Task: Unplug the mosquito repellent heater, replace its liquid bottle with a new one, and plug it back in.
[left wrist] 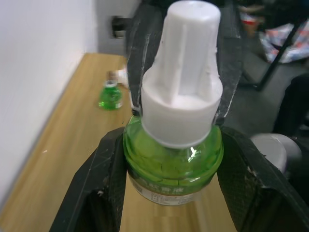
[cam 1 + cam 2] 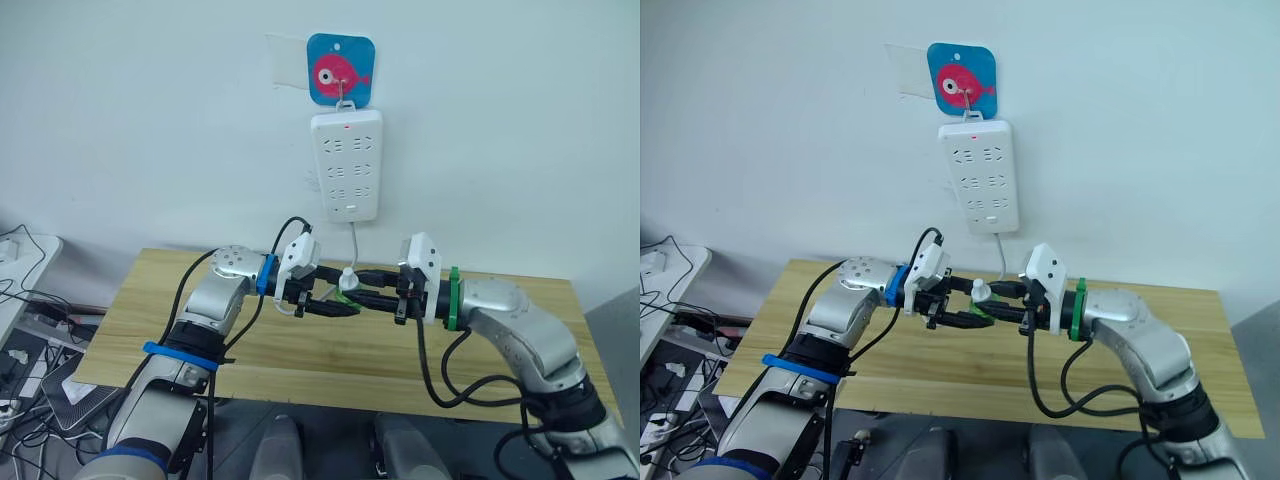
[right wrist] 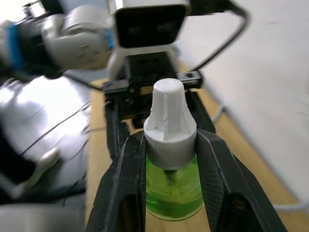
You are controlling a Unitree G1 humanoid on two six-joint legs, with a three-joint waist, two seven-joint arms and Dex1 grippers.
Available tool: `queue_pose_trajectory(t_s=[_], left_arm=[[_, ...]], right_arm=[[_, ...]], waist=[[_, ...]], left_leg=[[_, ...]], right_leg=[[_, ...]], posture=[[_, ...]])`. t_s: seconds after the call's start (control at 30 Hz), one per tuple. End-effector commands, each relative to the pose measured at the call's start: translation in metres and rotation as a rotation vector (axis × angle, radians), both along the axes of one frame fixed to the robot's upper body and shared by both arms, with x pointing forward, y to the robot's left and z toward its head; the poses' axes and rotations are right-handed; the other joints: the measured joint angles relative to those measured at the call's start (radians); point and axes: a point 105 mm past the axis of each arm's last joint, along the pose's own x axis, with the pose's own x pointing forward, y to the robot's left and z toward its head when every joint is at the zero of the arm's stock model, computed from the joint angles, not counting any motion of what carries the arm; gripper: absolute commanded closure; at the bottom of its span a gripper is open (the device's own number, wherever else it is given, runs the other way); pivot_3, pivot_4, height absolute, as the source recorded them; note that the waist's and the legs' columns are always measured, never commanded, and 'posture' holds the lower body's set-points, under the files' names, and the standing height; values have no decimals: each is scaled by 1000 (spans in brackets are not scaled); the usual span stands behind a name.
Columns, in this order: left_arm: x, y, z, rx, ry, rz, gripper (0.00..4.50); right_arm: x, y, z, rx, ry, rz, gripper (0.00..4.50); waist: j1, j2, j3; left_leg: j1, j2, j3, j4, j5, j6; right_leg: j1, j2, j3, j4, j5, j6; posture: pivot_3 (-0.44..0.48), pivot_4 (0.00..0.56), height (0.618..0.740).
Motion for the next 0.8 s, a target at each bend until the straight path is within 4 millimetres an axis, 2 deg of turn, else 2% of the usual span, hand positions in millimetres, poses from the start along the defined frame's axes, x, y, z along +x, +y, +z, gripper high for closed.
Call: queue_pose_trajectory(t_s=[0.03, 0.13, 0.3, 0.43, 0.47, 0.63, 0.8], left_arm=[[-17, -11, 3, -2, -32, -119, 2250], [-20, -11, 2, -2, -34, -124, 2250], [-20, -11, 1, -9, -39, -108, 2250], [-12, -9, 0, -16, -56, -61, 2250], [-11, -9, 0, -19, -58, -50, 2250], [-7, -10, 1, -47, -46, -5, 2250], [2, -10, 4, -67, -43, 53, 2250]], right_arm=[[3, 13, 11, -6, -46, 222, 3434], [17, 13, 14, -14, -39, 251, 3434], [20, 3, 15, -25, -17, 265, 1647], [13, -23, 9, -55, 0, 200, 138], [12, -28, 8, -50, 7, 168, 21], [2, -37, 15, 20, 9, -11, 21], [-14, -21, 16, 62, -38, -160, 21]], waist=[[1, 0, 0], [6, 0, 0], [31, 0, 0], [50, 0, 0], [55, 0, 0], [52, 0, 0], [42, 0, -1]], left_leg=[[0, 0, 0, 0, 0, 0], [0, 1, -2, 0, 0, 0], [-1, 1, -2, 0, 0, 0], [-2, 0, -2, 0, 1, -1], [-2, -1, -2, 0, 1, -1], [-2, 0, -2, 0, 0, -1], [-1, 1, -2, 0, 0, 0]], right_leg=[[0, 0, 0, 1, 0, 0], [0, 1, -2, 1, 0, 0], [0, -1, -3, 0, 0, -1], [0, -3, -3, -1, 0, -1], [0, -3, -3, -1, 0, -1], [-1, -2, -2, -1, 0, -1], [-1, -1, -2, 1, 0, -1]], posture=[[92, 139, 740], [107, 138, 740], [120, 137, 740], [109, 135, 740], [106, 135, 740], [93, 134, 740], [78, 131, 740]])
